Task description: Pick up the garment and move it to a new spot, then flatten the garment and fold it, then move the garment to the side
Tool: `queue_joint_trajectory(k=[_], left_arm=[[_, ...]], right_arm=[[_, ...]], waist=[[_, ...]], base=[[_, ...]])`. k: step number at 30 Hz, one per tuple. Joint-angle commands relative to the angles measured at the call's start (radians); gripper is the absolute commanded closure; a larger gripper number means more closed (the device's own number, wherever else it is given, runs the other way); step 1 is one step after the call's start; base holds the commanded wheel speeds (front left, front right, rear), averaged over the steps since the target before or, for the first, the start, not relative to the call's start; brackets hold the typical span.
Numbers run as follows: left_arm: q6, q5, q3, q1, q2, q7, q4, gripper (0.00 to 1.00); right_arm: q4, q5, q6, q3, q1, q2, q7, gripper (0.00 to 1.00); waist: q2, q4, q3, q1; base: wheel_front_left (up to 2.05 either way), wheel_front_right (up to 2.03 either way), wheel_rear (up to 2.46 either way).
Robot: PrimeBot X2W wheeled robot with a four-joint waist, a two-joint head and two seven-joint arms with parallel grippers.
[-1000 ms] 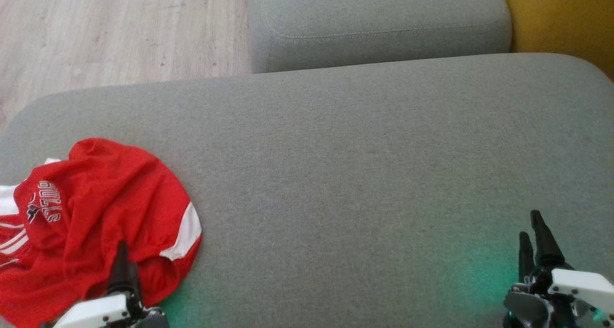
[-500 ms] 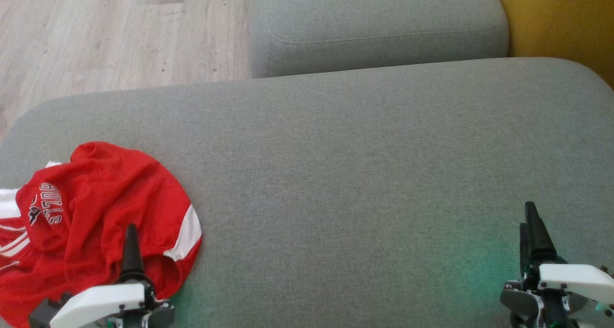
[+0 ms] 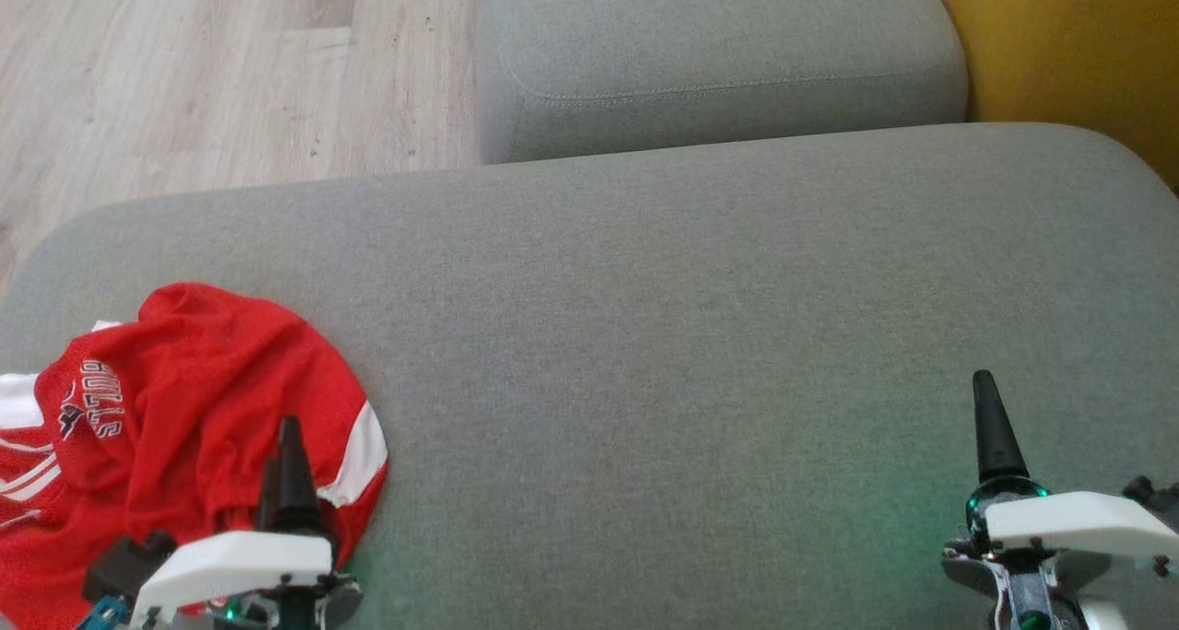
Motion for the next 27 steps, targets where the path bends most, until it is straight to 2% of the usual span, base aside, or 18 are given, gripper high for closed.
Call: queue_joint_trajectory(k=[1,27], left_arm=[[0.008,0.035,0.000,-0.029,0.013,-0.013,-0.044,0.00],[0.118,0.357,-0.110,-0.011,0.063,-0.086,-0.091,0.00]], right_arm=[[-0.045,-0.039,0.005,0.013,-0.019,-0.013,-0.012,0.00],[-0.098,-0.350,0.008,0.051,0.010,-0.010,-0.086,0.00]], waist=[[-0.0001,0.000,-0.002,0.0000],[-0.0001,-0.007,-0.033,-0.0001]], base=[[0.00,0.00,0.00],[0.00,0.00,0.00]])
